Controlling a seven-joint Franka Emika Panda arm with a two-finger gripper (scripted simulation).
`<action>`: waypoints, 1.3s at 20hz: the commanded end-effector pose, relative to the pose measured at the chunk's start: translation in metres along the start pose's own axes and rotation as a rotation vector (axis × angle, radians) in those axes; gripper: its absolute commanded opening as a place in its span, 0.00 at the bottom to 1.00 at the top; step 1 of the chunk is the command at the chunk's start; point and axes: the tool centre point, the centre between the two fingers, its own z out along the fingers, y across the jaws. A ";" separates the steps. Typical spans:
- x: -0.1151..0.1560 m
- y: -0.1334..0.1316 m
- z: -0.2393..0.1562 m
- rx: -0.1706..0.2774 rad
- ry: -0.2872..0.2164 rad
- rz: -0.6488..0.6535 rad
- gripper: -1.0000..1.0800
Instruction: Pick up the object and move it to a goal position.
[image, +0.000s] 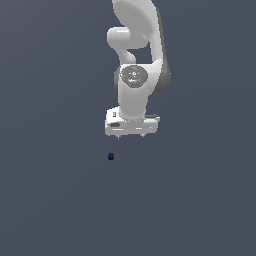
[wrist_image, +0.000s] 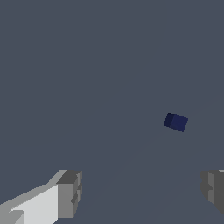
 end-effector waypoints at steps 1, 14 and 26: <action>0.000 0.000 0.000 0.000 0.000 0.000 0.96; 0.012 -0.020 -0.018 0.028 0.046 -0.018 0.96; 0.024 0.042 0.039 0.031 0.050 0.181 0.96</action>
